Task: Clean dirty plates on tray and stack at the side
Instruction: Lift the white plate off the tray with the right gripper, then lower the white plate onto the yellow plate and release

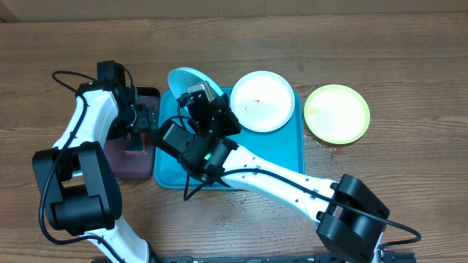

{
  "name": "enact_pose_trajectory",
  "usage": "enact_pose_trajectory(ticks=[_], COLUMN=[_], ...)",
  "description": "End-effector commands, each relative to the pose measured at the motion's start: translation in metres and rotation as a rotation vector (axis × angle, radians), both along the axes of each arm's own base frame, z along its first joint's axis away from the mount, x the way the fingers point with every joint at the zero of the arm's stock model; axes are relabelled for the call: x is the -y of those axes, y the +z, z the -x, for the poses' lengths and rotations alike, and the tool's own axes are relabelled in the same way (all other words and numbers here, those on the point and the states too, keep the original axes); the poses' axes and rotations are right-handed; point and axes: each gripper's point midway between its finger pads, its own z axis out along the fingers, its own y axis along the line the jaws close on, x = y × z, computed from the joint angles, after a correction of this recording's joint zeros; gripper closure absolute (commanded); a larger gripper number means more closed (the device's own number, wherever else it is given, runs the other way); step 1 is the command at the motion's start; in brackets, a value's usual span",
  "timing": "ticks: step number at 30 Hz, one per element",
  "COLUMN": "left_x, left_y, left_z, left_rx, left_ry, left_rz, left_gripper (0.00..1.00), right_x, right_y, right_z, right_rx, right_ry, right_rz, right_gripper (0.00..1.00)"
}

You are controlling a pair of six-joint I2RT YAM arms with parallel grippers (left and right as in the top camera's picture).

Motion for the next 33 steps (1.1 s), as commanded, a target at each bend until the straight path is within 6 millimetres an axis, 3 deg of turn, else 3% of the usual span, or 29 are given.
enact_pose_trajectory(ticks=[1, 9, 20, 24, 26, 29, 33], left_x=[0.005, 0.005, 0.005, 0.005, 0.005, 0.005, 0.005], left_y=[0.012, 0.012, 0.013, 0.013, 0.013, 0.013, 0.013], left_z=[-0.005, -0.005, -0.005, -0.005, -0.005, -0.005, -0.005], left_rx=[0.037, 0.036, 0.037, 0.037, 0.037, 0.037, 0.038], left_ry=[0.002, 0.002, 0.002, 0.002, 0.002, 0.002, 0.002], left_rz=[0.026, 0.026, 0.026, 0.026, 0.026, 0.026, 0.026], left_gripper=[0.07, 0.07, 0.07, 0.07, 0.06, 0.06, 0.06], right_x=[0.004, 0.023, 0.116, 0.157, 0.190, 0.238, 0.289], right_y=[0.023, -0.020, -0.061, -0.062, -0.065, -0.075, -0.091], right_z=[-0.005, -0.036, -0.078, -0.090, -0.092, -0.086, -0.069], right_rx=[0.041, -0.184, -0.582, -0.669, -0.677, -0.679, -0.696], right_ry=[-0.021, -0.047, -0.257, -0.297, -0.371, -0.505, -0.657], right_rz=[-0.076, -0.349, -0.912, -1.100, -1.139, -1.156, -1.179], right_gripper=[0.96, 0.96, 0.96, 0.96, 0.96, 0.96, 0.96])
